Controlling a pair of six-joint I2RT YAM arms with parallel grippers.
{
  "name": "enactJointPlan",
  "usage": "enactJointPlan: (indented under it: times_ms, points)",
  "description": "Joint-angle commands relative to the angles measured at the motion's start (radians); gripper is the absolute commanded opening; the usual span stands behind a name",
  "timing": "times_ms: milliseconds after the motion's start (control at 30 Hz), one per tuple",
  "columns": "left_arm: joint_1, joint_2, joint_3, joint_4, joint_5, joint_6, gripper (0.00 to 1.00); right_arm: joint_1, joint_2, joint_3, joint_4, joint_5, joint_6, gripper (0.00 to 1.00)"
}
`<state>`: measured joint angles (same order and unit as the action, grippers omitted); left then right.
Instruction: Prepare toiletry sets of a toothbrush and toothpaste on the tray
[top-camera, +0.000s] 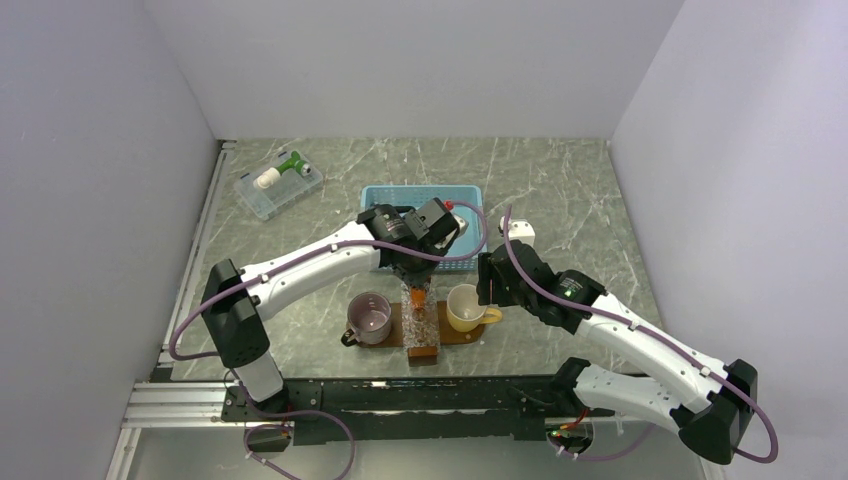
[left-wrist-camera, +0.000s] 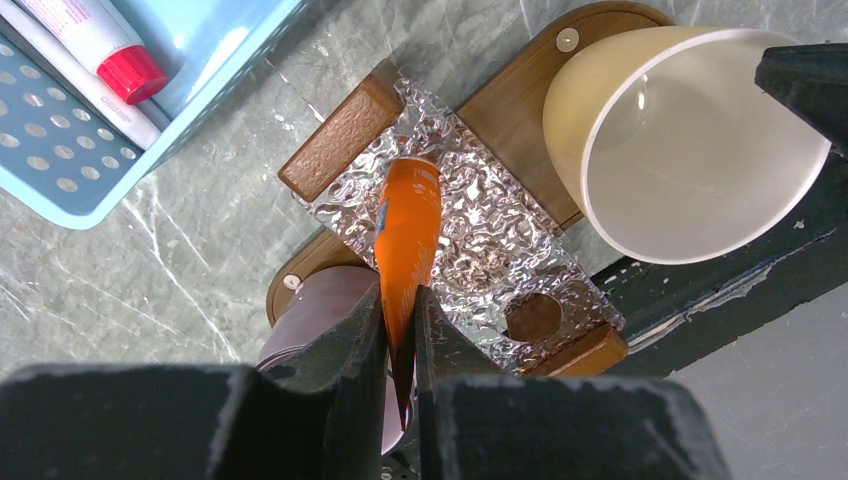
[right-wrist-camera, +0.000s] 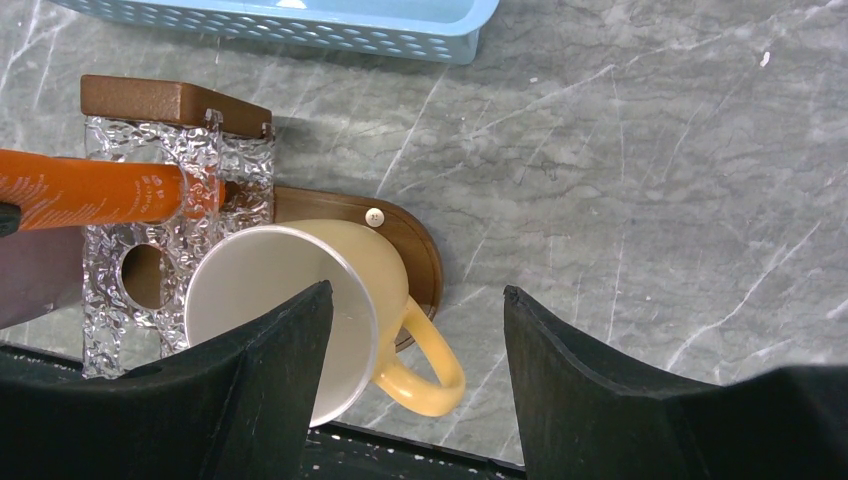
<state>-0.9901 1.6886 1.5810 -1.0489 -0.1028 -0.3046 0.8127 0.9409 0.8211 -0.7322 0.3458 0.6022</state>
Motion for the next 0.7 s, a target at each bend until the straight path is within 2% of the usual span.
enactJointPlan:
  times_ms: [0,667]
  points:
    - [-0.007,-0.002,-0.005,0.047,-0.010,-0.004,0.00,-0.004,-0.017,0.010,0.036,0.001,-0.008,0.66]
    - [-0.007,0.006,-0.024,0.052,-0.041,0.002,0.00,-0.006,-0.013,0.003,0.043,-0.008,-0.008,0.66]
